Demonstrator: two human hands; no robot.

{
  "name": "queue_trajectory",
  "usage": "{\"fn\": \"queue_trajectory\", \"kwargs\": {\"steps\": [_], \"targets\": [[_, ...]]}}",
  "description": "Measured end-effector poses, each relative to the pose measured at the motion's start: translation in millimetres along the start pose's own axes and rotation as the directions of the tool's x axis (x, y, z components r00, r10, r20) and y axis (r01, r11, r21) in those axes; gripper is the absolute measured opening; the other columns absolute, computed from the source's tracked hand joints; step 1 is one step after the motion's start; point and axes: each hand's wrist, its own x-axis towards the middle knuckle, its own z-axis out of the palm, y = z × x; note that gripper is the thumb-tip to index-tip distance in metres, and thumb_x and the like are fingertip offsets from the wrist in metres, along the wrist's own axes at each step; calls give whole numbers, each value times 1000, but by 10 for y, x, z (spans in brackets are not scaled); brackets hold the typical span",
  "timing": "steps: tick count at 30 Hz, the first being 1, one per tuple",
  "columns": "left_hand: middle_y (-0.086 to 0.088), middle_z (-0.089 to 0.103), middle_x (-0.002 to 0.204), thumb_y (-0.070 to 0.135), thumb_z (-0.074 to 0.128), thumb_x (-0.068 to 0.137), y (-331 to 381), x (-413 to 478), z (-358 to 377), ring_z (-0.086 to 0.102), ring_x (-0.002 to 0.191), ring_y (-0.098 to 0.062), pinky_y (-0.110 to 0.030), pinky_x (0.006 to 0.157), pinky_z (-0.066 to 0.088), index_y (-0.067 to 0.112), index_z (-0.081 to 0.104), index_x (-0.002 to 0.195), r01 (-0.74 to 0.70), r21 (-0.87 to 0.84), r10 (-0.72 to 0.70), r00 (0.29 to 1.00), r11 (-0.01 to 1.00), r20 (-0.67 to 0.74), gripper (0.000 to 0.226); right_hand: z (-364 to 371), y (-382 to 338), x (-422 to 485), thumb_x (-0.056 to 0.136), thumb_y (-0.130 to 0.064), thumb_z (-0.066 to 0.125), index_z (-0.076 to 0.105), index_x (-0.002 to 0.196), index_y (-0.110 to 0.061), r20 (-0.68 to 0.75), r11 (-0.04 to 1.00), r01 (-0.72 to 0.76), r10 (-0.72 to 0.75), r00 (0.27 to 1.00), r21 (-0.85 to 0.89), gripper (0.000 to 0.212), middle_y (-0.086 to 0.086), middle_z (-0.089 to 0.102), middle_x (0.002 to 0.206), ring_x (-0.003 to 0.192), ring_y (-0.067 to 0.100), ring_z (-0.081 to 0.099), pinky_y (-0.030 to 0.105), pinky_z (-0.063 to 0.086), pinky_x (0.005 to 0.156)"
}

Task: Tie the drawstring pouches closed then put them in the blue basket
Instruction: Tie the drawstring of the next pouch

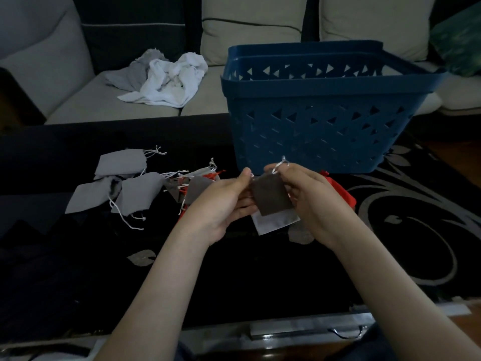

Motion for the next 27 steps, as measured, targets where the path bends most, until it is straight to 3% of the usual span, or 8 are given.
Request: {"fn": "queue_trajectory", "kwargs": {"steps": [5,9,13,19,27], "targets": [[2,70,82,15,52,95,4,-12,-28,65,79,-9,-21,73,53,16,69,88,-43,-53,43,999,998,8,18,59,22,39,93,-17,54,67,92,-10,22,1000,-15,15,1000,-23,15,4,70,81,74,10,65,22,54,71],[4,71,73,28,55,94,59,-11,-92,66,68,-7,-20,67,52,15,70,81,-12,-116,10,1000,993,-14,23,98,39,66,94,-14,52,67,91,-8,18,1000,-6,7,1000,-31,17,6,69,79,73,11,65,20,53,70],[5,68,62,29,55,94,94,-17,-158,62,57,-5,-15,53,48,14,65,77,2,-148,-14,997,989,-82,25,131,52,73,94,-11,50,67,90,-7,9,998,-39,39,999,-44,17,6,66,74,66,10,64,17,52,61],[7,67,61,27,53,96,76,-8,-211,57,61,-6,-15,52,46,17,66,77,-21,-95,11,994,995,-110,25,135,53,90,92,-20,54,66,82,-8,-4,999,-35,35,999,-32,20,1,62,68,61,8,59,15,48,57],[8,67,58,28,52,97,89,-17,-209,57,62,-7,-16,58,45,16,65,77,-53,-74,38,981,996,-190,27,53,133,151,98,-6,43,65,85,-5,-69,996,73,-77,995,-48,26,5,59,72,64,11,55,16,48,61]]}}
